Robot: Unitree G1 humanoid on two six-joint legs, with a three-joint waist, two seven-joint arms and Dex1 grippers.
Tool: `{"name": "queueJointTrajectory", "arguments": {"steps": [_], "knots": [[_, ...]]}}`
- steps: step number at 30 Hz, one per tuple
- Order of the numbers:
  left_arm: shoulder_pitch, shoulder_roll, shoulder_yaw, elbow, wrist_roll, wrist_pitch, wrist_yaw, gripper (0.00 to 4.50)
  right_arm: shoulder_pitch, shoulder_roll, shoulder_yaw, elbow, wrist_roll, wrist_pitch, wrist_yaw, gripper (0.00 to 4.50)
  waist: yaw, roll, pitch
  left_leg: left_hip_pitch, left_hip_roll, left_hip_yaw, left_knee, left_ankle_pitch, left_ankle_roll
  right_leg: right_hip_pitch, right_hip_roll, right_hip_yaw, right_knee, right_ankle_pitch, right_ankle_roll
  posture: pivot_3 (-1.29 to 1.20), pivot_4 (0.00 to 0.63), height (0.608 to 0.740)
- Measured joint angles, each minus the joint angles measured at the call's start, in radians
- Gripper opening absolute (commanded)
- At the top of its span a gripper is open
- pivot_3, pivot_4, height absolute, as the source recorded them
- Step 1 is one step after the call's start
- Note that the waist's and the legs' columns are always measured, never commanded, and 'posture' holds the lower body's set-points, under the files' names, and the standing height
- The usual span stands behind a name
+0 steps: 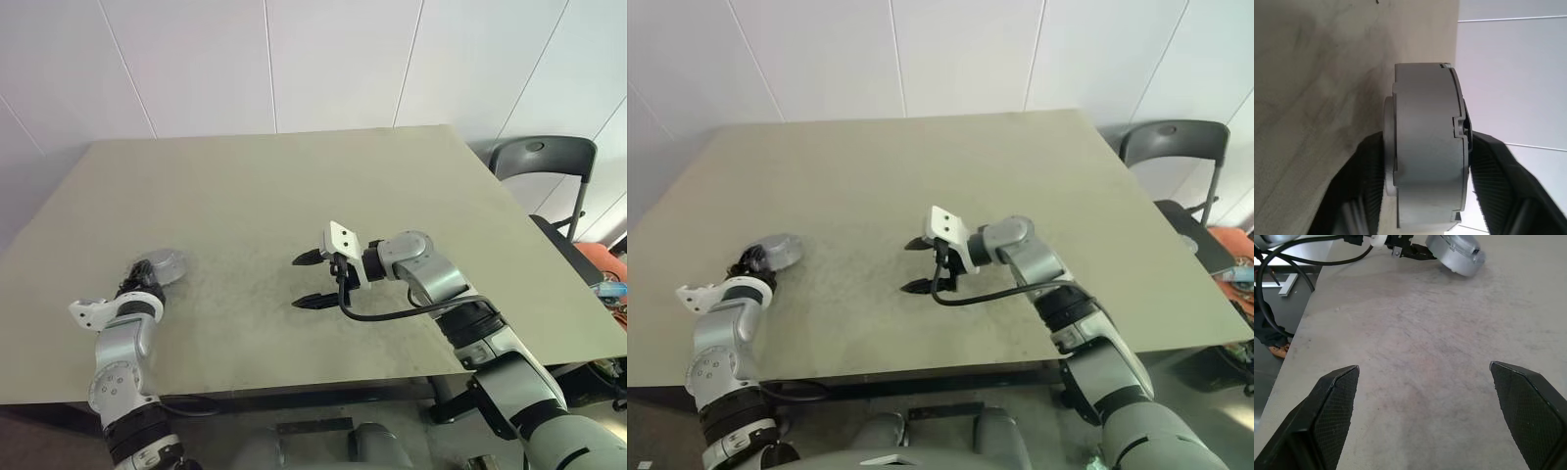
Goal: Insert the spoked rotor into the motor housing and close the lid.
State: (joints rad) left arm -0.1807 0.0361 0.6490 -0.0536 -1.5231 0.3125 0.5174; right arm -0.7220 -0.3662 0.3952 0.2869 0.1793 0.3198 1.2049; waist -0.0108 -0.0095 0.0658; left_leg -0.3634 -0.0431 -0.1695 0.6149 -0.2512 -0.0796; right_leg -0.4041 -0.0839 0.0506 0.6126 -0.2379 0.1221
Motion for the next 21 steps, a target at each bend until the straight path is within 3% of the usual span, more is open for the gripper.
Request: {"name": "queueJointTrajectory", "arguments": {"steps": [2,3,7,14,17,21], "knots": [[0.005,-0.008,-0.008,-0.017,0.016,-0.004,0.04,4.39,-0.002,0.003,0.0,0.006,-0.001,-0.002,0.0,4.5,0.0,0.0,0.0,0.002,0.0,0.0,0.0,0.0,0.0,0.001,0.0,0.0,0.0,0.0,0.0,0.0,0.0,0.74],[0.014,-0.021,-0.01,-0.043,0.018,-0.007,0.061,4.48,-0.002,0.003,-0.001,0.011,-0.002,-0.003,-0.001,4.5,-0.001,0.0,0.0,0.003,0.0,0.0,0.0,0.0,0.0,0.002,0.0,0.0,0.0,0.0,-0.001,0.0,0.0,0.74],[0.045,-0.062,-0.04,-0.129,0.012,-0.008,0.157,4.48,-0.006,0.009,-0.008,0.02,-0.008,-0.005,-0.002,4.5,0.0,0.0,0.0,0.007,0.0,0.0,-0.001,0.0,0.0,0.006,0.0,0.0,0.0,-0.002,-0.002,0.0,0.0,0.74],[0.108,-0.04,-0.113,-0.257,-0.018,0.053,0.341,4.48,-0.009,0.015,-0.012,0.025,-0.011,-0.022,-0.003,4.5,-0.001,0.0,0.0,0.008,0.0,0.0,0.0,0.0,0.0,0.007,0.0,0.0,0.0,-0.004,0.0,0.0,0.0,0.74],[0.161,0.039,-0.185,-0.287,-0.03,0.146,0.331,4.48,-0.011,0.015,-0.013,0.034,-0.015,-0.029,-0.003,4.5,-0.001,0.0,0.0,0.008,0.0,0.0,0.0,0.0,0.0,0.007,0.001,0.0,0.001,-0.002,-0.003,0.0,0.0,0.74],[0.225,0.227,-0.294,-0.322,0.039,0.29,0.191,4.48,-0.011,0.014,-0.016,0.049,-0.021,-0.052,-0.002,4.5,-0.004,0.001,0.0,0.008,0.0,0.0,0.0,0.0,0.0,0.006,0.001,0.0,0.001,-0.002,-0.003,0.0,0.0,0.74]]}}
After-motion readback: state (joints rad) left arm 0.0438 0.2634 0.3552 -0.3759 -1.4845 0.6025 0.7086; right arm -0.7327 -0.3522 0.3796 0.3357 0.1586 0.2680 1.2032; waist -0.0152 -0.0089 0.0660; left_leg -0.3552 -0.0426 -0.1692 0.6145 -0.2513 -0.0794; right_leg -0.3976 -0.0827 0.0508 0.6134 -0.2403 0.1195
